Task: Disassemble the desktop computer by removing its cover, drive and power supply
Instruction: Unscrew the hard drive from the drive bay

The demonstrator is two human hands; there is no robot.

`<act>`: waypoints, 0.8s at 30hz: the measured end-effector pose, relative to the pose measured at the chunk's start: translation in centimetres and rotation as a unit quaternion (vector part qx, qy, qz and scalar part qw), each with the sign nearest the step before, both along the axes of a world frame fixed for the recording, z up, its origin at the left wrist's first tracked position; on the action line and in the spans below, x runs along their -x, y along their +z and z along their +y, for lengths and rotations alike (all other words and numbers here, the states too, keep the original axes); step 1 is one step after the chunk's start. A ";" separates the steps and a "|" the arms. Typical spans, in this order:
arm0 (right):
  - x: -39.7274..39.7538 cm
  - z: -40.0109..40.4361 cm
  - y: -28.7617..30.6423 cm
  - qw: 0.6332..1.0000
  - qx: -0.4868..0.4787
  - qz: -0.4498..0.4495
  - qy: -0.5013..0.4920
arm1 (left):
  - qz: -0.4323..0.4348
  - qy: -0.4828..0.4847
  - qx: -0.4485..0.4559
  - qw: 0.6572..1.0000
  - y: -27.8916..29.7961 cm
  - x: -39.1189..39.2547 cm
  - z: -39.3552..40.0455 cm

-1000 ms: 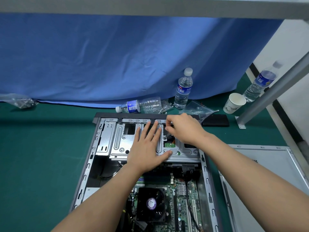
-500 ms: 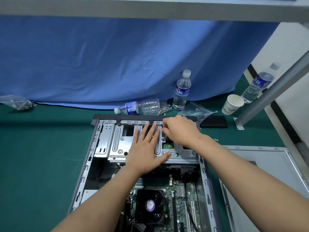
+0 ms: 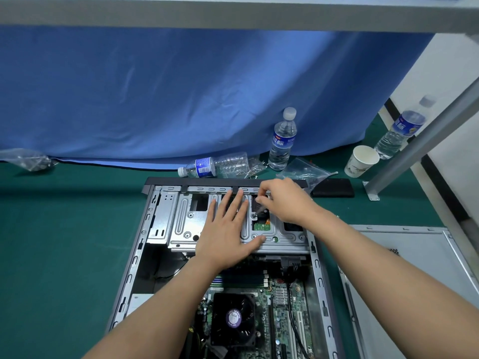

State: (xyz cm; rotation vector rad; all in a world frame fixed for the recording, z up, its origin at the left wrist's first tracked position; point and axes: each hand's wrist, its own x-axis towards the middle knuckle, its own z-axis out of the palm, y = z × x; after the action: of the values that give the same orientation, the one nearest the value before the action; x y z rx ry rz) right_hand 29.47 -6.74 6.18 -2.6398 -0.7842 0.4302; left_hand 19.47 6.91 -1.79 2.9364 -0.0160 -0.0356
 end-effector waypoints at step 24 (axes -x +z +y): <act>-0.2 -1.4 -0.3 0.997 -0.009 0.038 0.074 | -0.001 -0.001 -0.001 1.000 0.0 0.0 0.0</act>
State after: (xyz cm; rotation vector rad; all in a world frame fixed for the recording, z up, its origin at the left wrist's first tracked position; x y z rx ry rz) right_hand 29.63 -8.14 5.93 -2.5422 -0.9565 0.5578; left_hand 19.43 6.90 -1.77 2.9382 -0.0186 -0.0336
